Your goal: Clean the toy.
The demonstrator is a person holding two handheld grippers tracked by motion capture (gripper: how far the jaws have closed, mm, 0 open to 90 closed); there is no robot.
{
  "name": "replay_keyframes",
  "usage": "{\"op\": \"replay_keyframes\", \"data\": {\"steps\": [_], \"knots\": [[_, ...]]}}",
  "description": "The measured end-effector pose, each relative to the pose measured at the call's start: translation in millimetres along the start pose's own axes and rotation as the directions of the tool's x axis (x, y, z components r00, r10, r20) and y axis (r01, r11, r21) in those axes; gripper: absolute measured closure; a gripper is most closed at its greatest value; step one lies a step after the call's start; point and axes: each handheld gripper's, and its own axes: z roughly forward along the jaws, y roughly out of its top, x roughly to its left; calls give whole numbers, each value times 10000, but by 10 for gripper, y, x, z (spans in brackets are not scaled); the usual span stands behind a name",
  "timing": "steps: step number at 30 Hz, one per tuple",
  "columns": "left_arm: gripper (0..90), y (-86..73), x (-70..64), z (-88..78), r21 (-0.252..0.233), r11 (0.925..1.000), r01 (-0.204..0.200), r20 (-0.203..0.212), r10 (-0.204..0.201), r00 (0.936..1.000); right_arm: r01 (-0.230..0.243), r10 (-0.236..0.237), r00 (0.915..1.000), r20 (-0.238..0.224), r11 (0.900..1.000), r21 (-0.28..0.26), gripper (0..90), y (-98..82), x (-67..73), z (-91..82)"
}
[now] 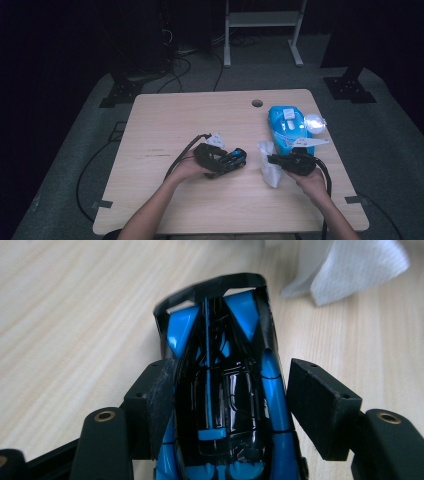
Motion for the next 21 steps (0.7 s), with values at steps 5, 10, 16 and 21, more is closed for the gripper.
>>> {"op": "replay_keyframes", "data": {"steps": [5,10,16,21], "knots": [[382,-11,-51,10,201,9996,-192,-238,197,9995,198,-203,9996,194,9995,260,864,-78,5,-98],[353,-32,-41,-44,47,9999,-121,-388,123,9992,339,-349,9986,390,9990,276,864,-127,12,-236],[331,-49,-34,-98,53,9998,-211,-433,213,9988,305,-323,9980,537,9989,350,863,-138,-10,-413],[307,-45,-40,-136,-97,9997,-233,-444,229,9988,164,-217,9973,707,9971,749,787,-204,-93,-377]]}}
